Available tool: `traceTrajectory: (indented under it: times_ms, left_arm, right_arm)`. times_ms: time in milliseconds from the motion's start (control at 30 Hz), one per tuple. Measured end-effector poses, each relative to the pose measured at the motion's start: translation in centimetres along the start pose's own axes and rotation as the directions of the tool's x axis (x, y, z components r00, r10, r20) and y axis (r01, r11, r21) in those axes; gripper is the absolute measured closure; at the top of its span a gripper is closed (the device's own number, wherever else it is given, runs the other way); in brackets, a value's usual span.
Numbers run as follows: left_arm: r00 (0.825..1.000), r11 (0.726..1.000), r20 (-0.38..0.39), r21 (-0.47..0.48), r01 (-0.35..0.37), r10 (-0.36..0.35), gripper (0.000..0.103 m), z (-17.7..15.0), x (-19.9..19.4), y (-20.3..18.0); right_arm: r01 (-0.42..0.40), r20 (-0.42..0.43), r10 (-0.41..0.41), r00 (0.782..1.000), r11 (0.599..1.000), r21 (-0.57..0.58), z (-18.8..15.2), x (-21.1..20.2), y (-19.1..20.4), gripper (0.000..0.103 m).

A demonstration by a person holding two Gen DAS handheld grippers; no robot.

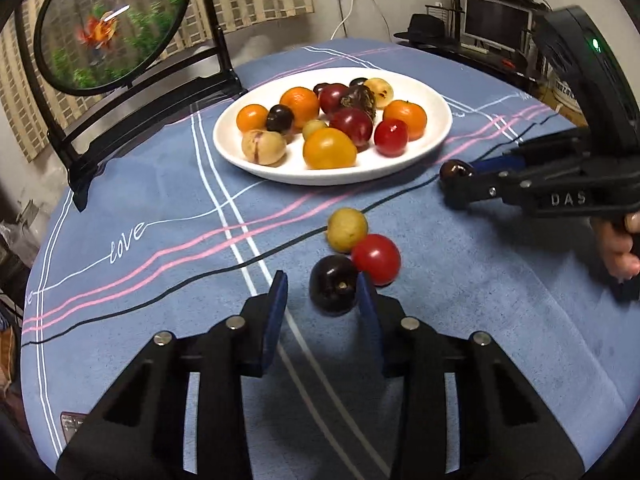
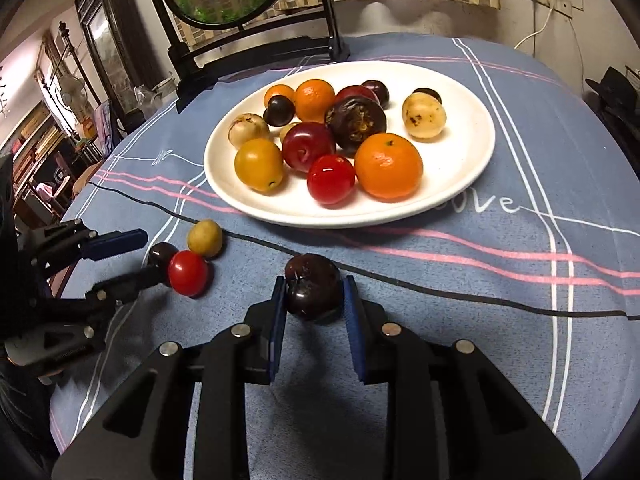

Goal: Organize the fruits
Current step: 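Grasp a dark plum with the right tool while the left tool grasps another dark plum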

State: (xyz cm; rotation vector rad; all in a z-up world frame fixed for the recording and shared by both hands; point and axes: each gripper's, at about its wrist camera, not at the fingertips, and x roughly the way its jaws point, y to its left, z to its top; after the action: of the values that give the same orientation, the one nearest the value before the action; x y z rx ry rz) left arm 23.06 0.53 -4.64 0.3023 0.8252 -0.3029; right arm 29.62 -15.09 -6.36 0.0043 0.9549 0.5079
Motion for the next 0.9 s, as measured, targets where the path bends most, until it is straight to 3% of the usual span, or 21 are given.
traceTrajectory:
  times_ms: [333,467,900]
  left_arm:
    - [1.0,1.0,-0.021,0.0,-0.011,0.011,0.065,-0.1,1.2,-0.1]
    - [1.0,1.0,-0.028,0.009,0.013,-0.012,0.075,-0.1,1.3,-0.2]
    - [1.0,0.999,0.018,0.026,-0.026,0.025,0.069,0.0,1.1,-0.6]
  right_arm:
    - [0.002,0.008,-0.002,1.0,1.0,-0.002,0.0,-0.4,0.1,0.075]
    - [0.001,0.011,-0.001,1.0,1.0,-0.005,0.0,-0.6,0.2,0.075]
    - [0.01,0.0,-0.01,1.0,1.0,-0.017,-0.1,-0.2,0.4,0.075]
